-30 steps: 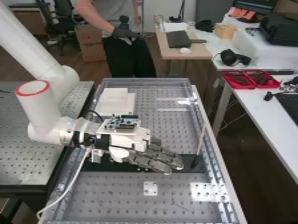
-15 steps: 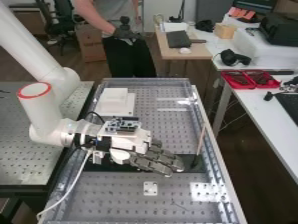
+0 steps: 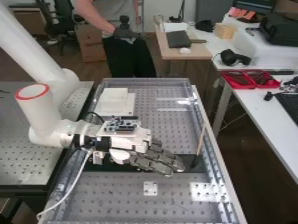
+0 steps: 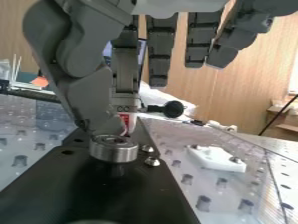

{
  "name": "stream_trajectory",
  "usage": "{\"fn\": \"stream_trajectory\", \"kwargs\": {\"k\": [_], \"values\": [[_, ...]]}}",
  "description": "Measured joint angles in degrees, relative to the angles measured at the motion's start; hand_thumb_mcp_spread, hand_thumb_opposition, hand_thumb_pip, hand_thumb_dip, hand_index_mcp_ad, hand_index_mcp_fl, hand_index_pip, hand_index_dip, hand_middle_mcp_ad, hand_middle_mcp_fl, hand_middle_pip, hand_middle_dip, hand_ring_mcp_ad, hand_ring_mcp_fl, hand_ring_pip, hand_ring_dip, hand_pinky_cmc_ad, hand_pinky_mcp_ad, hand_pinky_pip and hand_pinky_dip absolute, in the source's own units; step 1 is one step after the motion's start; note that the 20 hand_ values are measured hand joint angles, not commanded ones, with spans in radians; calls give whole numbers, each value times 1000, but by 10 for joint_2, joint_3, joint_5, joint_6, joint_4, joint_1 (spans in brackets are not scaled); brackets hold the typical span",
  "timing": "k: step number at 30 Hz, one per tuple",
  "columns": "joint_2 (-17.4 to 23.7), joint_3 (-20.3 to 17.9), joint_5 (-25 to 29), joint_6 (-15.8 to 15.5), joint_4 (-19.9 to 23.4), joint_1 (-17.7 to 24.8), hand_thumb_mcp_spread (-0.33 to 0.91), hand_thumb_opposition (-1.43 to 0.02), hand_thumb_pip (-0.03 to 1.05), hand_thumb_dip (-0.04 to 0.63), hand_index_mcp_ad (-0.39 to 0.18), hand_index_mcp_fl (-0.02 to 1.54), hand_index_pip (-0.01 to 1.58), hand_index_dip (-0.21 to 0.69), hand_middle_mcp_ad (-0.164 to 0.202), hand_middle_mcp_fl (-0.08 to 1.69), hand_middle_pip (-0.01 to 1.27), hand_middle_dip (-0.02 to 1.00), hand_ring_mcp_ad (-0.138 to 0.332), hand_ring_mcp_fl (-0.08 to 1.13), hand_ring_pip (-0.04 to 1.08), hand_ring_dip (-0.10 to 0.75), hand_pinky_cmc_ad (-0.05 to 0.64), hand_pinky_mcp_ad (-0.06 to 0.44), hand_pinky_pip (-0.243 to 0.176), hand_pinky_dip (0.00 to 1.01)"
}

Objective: Grab the pcb board and place it in the clear container

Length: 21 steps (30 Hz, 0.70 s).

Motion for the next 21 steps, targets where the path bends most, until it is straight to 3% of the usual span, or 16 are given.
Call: {"fn": "stream_trajectory", "kwargs": {"k": [10,15,21], "values": [[23,-1,5,6,-4,3,480,-923,648,284,-84,518,1510,0,40,328,124,175,148,98,101,26,314,134,-28,194],[54,-1,8,6,-17,7,480,-923,646,284,-84,527,1510,0,40,326,124,175,145,112,101,26,328,134,-28,194],[121,-13,6,8,-31,30,480,-920,646,284,-84,527,1510,0,45,328,124,175,148,113,101,26,328,133,-28,194]]}}
